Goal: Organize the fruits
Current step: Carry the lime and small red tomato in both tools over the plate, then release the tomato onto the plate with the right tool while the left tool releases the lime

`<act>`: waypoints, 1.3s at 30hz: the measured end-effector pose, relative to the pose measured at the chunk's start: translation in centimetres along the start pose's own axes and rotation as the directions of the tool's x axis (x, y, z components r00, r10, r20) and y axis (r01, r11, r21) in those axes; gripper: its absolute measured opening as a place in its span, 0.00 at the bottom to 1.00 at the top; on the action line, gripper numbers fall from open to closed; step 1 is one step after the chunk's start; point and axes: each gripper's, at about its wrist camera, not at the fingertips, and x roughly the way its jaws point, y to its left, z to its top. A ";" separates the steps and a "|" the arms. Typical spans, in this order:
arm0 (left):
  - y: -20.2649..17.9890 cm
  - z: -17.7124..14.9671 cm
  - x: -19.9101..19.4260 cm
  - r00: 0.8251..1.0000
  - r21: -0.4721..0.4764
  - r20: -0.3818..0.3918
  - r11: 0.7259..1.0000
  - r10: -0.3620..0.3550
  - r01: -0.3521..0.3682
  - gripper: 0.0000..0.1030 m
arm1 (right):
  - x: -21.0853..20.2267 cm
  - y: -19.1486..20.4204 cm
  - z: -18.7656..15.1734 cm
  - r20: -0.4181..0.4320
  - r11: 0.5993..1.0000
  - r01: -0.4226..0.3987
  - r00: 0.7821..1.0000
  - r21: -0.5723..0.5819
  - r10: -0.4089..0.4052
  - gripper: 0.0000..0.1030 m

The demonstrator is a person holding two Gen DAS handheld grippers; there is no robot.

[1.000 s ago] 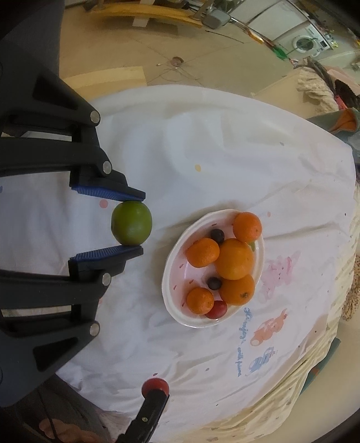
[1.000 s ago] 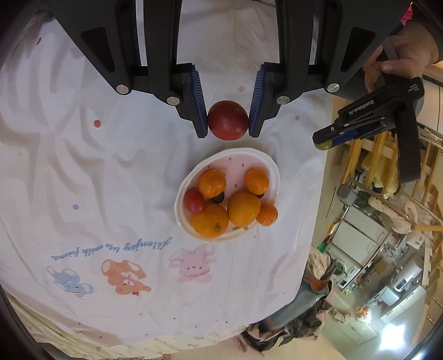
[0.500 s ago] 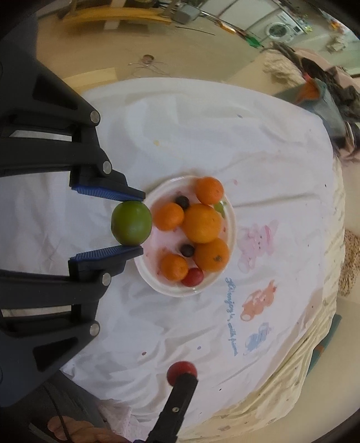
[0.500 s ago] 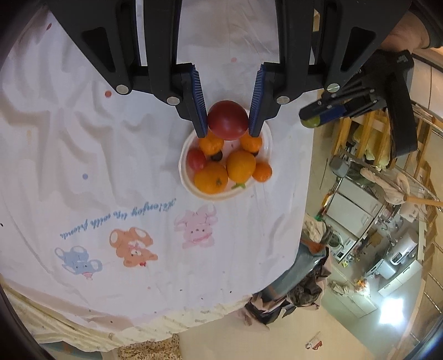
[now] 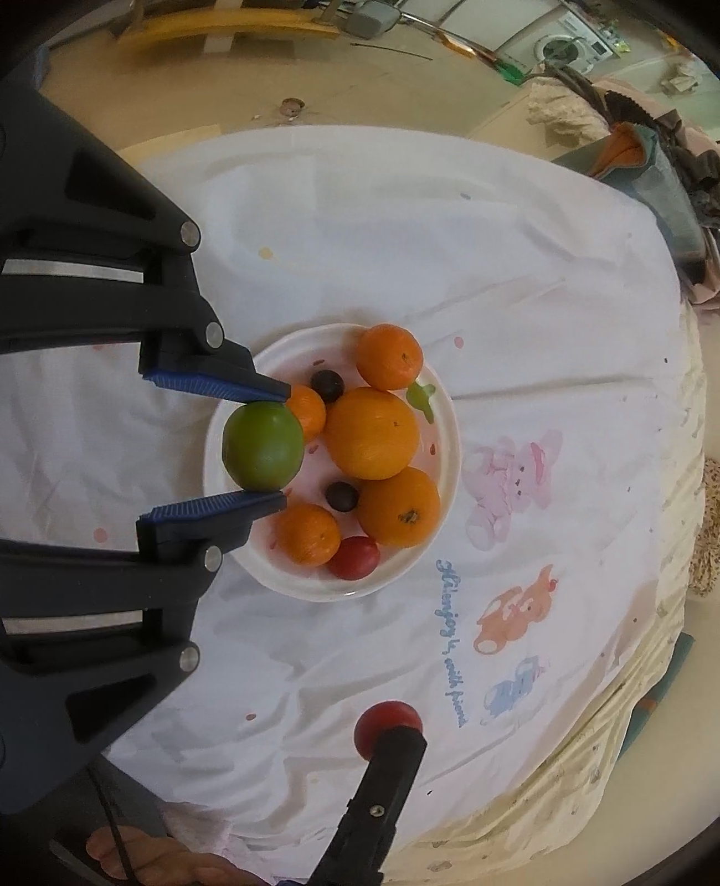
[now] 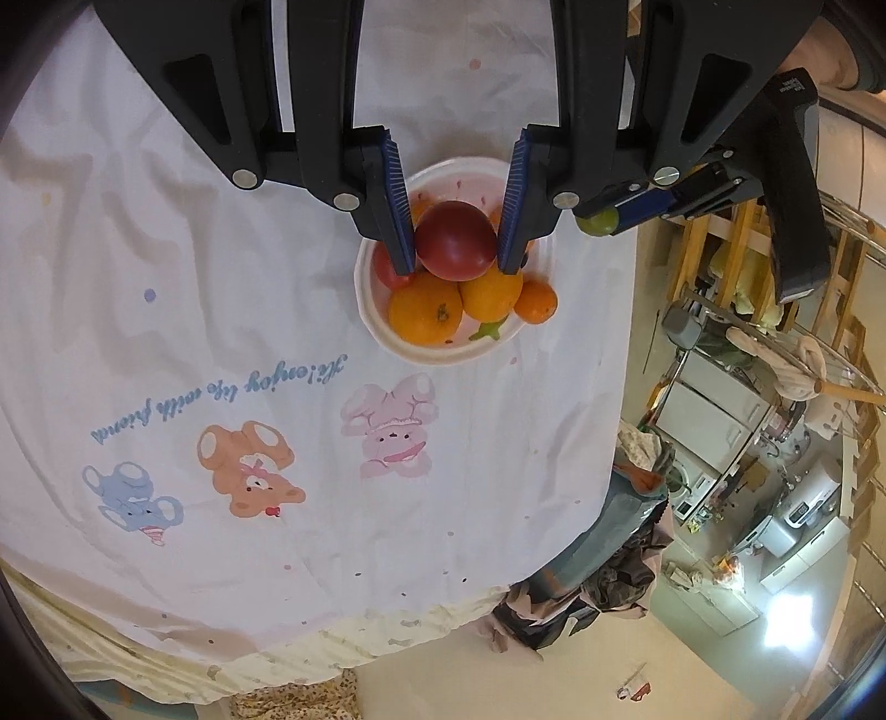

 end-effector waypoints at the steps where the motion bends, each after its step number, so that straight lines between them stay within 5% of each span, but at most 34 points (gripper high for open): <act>1: 0.1 0.2 0.4 1.000 -0.004 -0.004 1.000 -0.004 0.004 0.27 | 0.5 -0.1 0.3 -0.005 1.000 -0.002 1.000 0.001 0.002 0.31; 16: 2.2 0.3 4.5 0.992 -0.120 -0.093 0.990 -0.089 0.077 0.27 | 7.1 -0.7 1.4 -0.121 0.998 -0.057 0.991 -0.015 0.054 0.31; 30: 2.1 0.0 5.6 0.984 -0.128 -0.145 0.988 -0.105 0.086 0.27 | 11.4 -1.2 0.6 -0.220 0.987 -0.145 0.963 0.075 0.158 0.35; 33: 2.1 -0.1 5.8 0.983 -0.128 -0.151 0.988 -0.106 0.087 0.27 | 11.3 -1.4 0.5 -0.215 0.988 -0.127 0.966 0.083 0.143 0.49; 39: 1.7 -0.4 6.6 0.980 -0.127 -0.169 0.989 -0.102 0.081 0.27 | 9.6 -1.6 1.2 -0.165 0.994 -0.090 0.981 0.062 0.099 0.58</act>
